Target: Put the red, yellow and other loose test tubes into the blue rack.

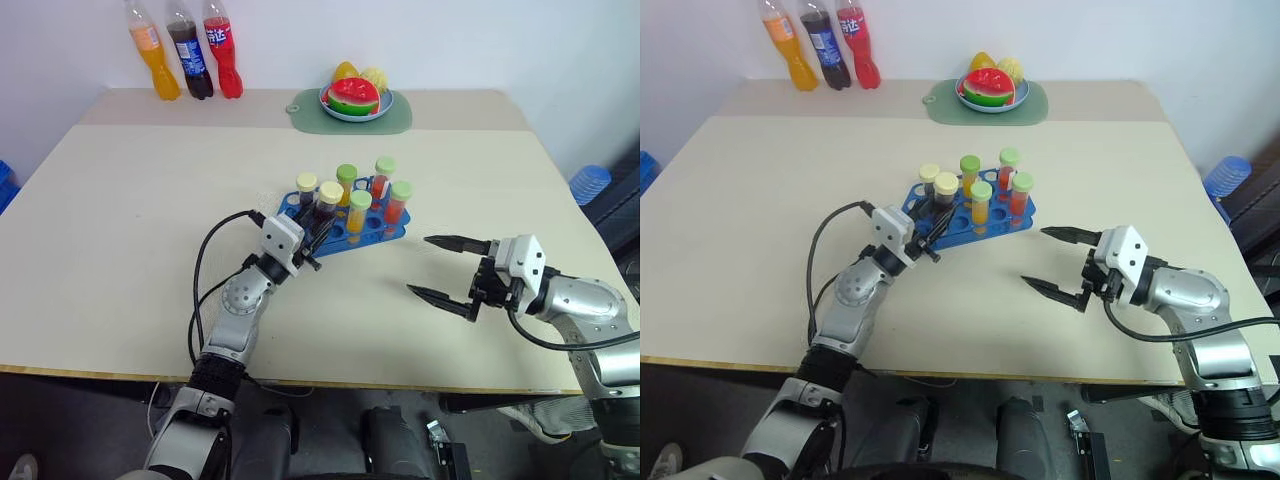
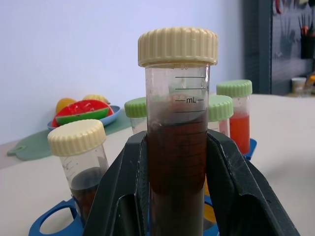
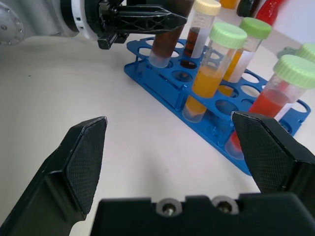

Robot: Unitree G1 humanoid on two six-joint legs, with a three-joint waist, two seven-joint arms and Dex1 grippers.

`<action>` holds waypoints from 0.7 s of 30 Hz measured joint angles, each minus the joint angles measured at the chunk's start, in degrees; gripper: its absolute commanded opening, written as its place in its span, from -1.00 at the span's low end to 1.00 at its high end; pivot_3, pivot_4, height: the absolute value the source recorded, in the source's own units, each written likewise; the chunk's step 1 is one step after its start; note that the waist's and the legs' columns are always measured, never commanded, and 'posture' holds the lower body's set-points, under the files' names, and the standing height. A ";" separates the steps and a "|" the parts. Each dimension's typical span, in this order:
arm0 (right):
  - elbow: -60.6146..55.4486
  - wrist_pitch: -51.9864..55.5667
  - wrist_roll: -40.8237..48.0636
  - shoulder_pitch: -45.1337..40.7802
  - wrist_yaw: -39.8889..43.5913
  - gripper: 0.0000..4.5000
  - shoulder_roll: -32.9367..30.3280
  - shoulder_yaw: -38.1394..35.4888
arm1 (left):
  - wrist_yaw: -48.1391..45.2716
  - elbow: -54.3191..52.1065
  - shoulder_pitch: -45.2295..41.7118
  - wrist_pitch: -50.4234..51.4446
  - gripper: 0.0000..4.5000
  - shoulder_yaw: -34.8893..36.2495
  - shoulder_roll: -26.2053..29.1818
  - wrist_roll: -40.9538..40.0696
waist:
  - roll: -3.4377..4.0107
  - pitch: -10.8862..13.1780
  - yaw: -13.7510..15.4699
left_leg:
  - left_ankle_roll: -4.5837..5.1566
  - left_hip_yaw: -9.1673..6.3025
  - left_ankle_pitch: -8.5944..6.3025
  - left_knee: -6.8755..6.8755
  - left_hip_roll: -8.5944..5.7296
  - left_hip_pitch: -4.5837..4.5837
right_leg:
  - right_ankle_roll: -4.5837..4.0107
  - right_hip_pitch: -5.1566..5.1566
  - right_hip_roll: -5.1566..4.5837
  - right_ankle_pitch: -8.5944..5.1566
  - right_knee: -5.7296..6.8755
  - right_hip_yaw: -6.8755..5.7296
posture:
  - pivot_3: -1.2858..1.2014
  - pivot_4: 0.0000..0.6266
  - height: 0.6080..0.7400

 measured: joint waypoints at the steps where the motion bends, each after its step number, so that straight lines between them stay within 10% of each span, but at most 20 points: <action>1: 0.00 0.05 -0.01 0.00 0.00 1.00 0.00 0.01 | -0.30 1.47 -0.63 -0.83 -0.35 0.12 -0.35 -0.38 | 0.00 -0.01 0.00 | 0.00 0.00 0.00 0.01 0.00 0.00 | 0.00 0.01 0.00 0.00 0.00 0.00 | 0.03 -0.52 1.00; 14: -0.02 0.16 -0.02 0.32 -0.19 1.00 0.06 -0.03 | -0.70 13.13 -3.60 -6.10 -0.35 1.69 -1.80 0.54 | 0.03 -0.08 0.03 | 0.06 -0.05 -0.03 0.07 -0.03 0.02 | 0.04 0.07 0.00 -0.02 0.02 -0.03 | 0.03 -0.52 1.00; 21: -0.27 0.16 -0.02 1.29 -0.88 1.00 0.49 -0.02 | -6.89 10.60 -1.58 -1.74 0.91 2.60 -2.88 -5.52 | 0.02 -0.08 -0.05 | 0.07 -0.07 -0.04 0.05 -0.02 0.00 | 0.04 0.04 0.00 -0.02 0.02 -0.03 | 0.03 -0.52 1.00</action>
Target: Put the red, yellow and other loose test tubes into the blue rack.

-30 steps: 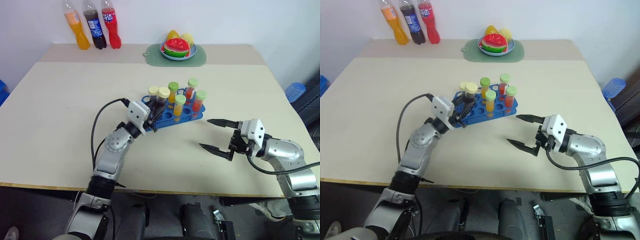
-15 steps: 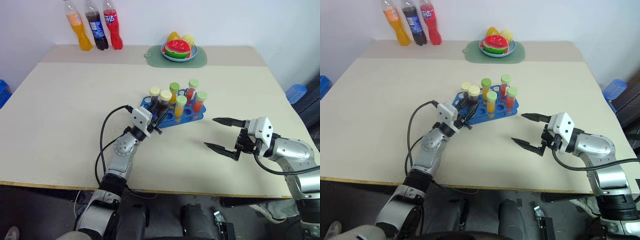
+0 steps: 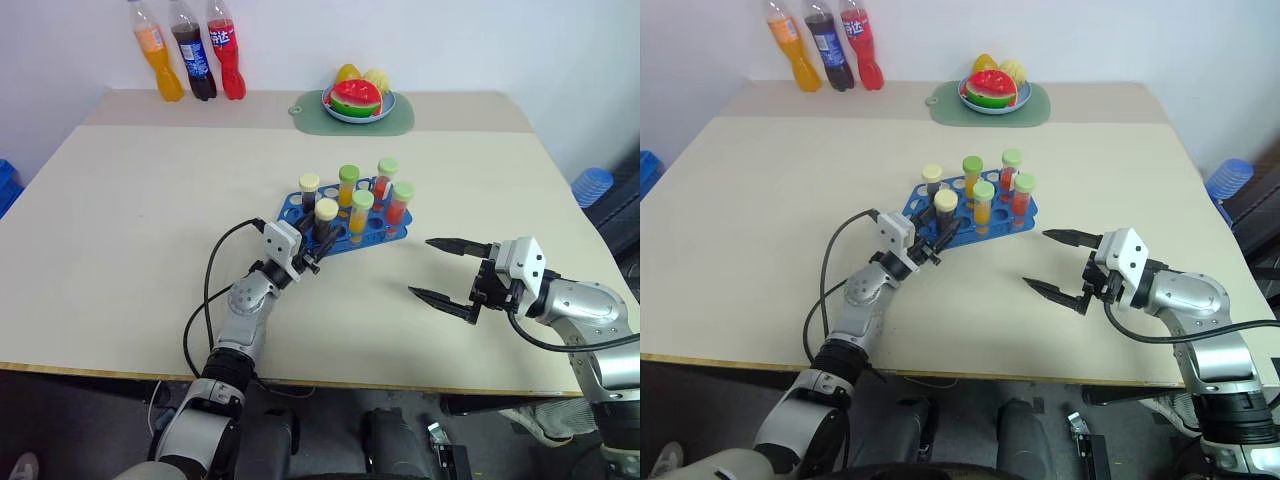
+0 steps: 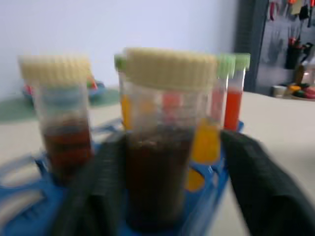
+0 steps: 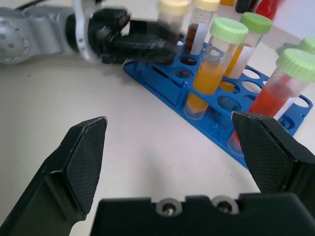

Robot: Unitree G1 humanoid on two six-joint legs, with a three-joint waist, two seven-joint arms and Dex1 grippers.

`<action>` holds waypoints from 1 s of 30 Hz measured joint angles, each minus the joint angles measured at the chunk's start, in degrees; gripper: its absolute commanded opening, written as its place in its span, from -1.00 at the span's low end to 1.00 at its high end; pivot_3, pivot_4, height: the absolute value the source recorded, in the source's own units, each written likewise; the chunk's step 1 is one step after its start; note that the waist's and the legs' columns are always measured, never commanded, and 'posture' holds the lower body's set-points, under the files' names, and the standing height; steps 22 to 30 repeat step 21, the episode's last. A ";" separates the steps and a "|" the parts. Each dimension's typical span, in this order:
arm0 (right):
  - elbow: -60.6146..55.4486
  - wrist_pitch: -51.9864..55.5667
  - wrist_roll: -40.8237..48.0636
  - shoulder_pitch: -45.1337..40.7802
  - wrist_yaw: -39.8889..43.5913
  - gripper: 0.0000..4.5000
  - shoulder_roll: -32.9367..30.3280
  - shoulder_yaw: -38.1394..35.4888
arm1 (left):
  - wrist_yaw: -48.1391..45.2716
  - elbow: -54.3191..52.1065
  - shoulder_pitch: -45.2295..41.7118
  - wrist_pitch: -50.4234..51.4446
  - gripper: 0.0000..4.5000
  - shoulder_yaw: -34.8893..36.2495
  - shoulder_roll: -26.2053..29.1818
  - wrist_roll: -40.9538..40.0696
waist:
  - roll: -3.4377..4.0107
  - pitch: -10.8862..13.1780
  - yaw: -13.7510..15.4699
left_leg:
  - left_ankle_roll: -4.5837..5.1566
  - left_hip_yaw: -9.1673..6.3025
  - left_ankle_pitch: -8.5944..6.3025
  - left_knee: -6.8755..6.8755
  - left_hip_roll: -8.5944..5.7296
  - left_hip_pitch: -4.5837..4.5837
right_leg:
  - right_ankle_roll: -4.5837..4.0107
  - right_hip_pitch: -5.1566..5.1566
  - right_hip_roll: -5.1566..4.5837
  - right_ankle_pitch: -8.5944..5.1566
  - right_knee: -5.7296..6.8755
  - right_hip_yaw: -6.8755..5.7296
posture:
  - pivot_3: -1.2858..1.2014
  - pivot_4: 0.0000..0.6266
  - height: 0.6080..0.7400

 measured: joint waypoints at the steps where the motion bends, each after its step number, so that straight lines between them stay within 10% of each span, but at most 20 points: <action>1: -0.11 0.00 0.00 0.06 -0.25 1.00 0.29 0.01 | 0.66 -0.99 0.13 0.92 0.98 -0.01 -0.12 0.01 | 0.00 0.00 -0.07 | 0.00 0.00 0.00 0.00 0.01 0.00 | 0.00 -0.01 0.01 0.00 0.01 0.00 | 0.03 -0.52 1.00; 21: 0.87 -2.71 -0.16 11.35 -3.14 1.00 1.50 -5.29 | -9.73 -34.31 33.54 18.76 0.98 13.27 26.16 -12.94 | 0.07 0.02 -1.08 | 0.03 -0.23 -0.03 -0.10 0.08 0.00 | -0.05 -0.02 -0.02 -0.02 0.00 0.00 | 0.03 -0.52 1.00; 30: 0.87 -2.71 -0.16 11.35 -3.14 1.00 1.50 -5.29 | -9.73 -34.31 33.54 18.76 0.98 13.27 26.16 -12.94 | 0.07 0.02 -1.08 | 0.03 -0.23 -0.03 -0.10 0.08 0.00 | -0.05 -0.02 -0.02 -0.02 0.00 0.00 | 0.03 -0.52 1.00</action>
